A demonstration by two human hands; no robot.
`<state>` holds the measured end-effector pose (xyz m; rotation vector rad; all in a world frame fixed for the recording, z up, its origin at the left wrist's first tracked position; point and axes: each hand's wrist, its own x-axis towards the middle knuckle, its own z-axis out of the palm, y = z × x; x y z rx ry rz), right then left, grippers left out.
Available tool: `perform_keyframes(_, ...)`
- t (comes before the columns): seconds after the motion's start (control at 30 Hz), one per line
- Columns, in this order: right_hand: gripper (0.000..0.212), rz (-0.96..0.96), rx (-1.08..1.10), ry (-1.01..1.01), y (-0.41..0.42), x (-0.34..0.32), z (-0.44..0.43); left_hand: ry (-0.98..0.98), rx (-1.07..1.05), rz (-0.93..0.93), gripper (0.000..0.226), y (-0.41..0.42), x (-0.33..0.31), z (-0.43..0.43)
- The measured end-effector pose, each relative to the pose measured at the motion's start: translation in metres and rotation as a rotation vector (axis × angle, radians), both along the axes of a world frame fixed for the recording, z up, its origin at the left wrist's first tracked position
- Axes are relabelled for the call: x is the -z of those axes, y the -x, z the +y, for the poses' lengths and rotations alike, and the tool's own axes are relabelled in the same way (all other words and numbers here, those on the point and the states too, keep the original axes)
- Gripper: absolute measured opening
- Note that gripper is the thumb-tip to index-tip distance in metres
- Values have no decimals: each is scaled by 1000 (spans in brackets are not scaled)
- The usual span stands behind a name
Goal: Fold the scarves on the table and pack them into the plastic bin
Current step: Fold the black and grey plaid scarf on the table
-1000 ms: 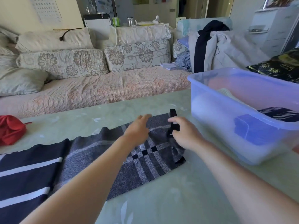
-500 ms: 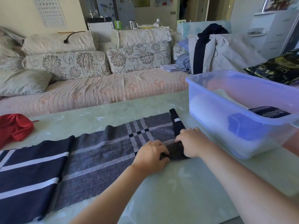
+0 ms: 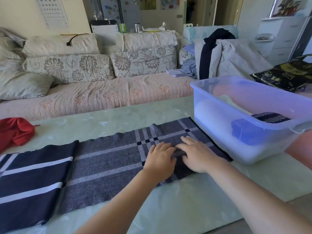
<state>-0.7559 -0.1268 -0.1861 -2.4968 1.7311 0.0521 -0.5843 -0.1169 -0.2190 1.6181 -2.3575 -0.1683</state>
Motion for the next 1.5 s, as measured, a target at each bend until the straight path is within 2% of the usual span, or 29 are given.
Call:
perform_keyframes(0.07,57,-24,52,-181,4,7,2,-177,-1,-180,58,-2,14,2)
perform_keyframes(0.13,56,-25,120,-181,14,13,-1,-209,28,-236,60,-1,21,3)
perform_keyframes(0.2,46,-68,202,-32,25,12,-3,-209,41,-189,58,1,15,-5)
perform_keyframes(0.27,36,-33,291,107,35,8,-4,-181,54,-94,49,7,4,-19)
perform_keyframes(0.37,27,23,378,125,47,9,-5,-93,98,6,37,25,-14,-43)
perform_keyframes(0.43,26,-23,397,132,54,15,-7,-69,115,-5,38,42,-18,-67)
perform_keyframes(0.6,20,-85,367,225,63,25,-14,-104,195,-283,70,90,-27,-119)
perform_keyframes(0.77,29,-84,410,185,57,30,-15,76,409,-507,69,116,-18,-131)
perform_keyframes(0.87,34,-68,442,199,54,26,-18,105,424,-438,56,111,-9,-138)
perform_keyframes(1.0,29,-149,536,165,49,15,-23,88,345,-354,57,96,-11,-137)
perform_keyframes(1.1,23,-196,526,93,38,4,-24,124,331,-178,40,71,-21,-133)
perform_keyframes(1.2,9,-349,477,50,16,-13,-26,182,313,-58,25,33,-42,-124)
perform_keyframes(1.33,17,-672,345,-108,-31,-40,-24,312,321,-15,17,-37,-62,-107)
perform_keyframes(1.5,21,-799,145,-266,-112,-58,-10,339,242,-44,13,-139,-68,-71)
